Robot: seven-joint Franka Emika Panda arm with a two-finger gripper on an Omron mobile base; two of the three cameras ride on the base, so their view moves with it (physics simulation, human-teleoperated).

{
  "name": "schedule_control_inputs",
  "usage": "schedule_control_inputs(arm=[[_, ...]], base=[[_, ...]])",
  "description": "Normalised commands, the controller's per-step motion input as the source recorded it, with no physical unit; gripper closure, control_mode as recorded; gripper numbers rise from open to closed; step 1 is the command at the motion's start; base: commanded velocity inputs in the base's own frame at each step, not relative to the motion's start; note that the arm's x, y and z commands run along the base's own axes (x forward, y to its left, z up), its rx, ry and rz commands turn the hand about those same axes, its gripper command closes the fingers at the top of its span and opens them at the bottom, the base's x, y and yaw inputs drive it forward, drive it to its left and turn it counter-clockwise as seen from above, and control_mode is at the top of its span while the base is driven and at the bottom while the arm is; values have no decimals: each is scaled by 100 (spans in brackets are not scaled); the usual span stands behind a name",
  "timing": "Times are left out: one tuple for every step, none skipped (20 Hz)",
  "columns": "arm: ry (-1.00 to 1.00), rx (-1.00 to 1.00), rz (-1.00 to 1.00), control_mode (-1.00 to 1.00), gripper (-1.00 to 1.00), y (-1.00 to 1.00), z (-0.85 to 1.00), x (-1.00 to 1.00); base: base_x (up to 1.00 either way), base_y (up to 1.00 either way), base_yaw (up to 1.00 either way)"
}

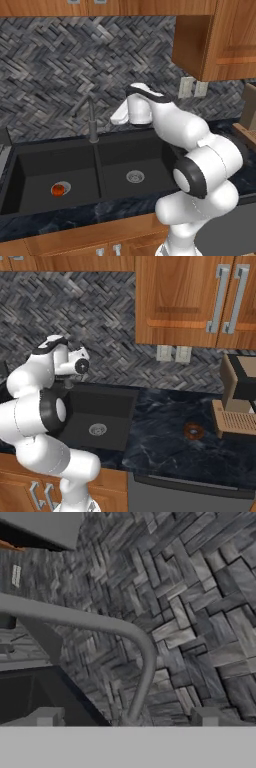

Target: Turn on the sink faucet. Then move the tomato from the counter to the sink. Turn off the sink. Move the vegetable from the sink to the pot next to the stove. Finally move the pot to the front left burner.

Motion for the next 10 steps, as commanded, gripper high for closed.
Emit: schedule_control_inputs(arm=[[32, -5, -10, -100, -100, 29, 24, -33], [30, -5, -11, -100, -100, 28, 19, -39], [26, -7, -12, -100, -100, 31, 8, -45], [25, -8, -12, -100, -100, 32, 2, -46], [25, -8, -14, -100, -100, 35, 0, -48], [25, -9, -16, -100, -100, 40, 0, -50], [25, -9, -17, -100, -100, 41, 0, -51], [25, -9, -18, -100, -100, 47, -2, -50], [24, -9, -19, -100, -100, 48, -6, -50], [22, -10, -20, -100, -100, 48, -16, -49]], base=[[0, 0, 0], [0, 0, 0], [0, 0, 0], [0, 0, 0], [0, 0, 0], [0, 0, 0], [0, 0, 0], [0, 0, 0], [0, 0, 0], [0, 0, 0]])
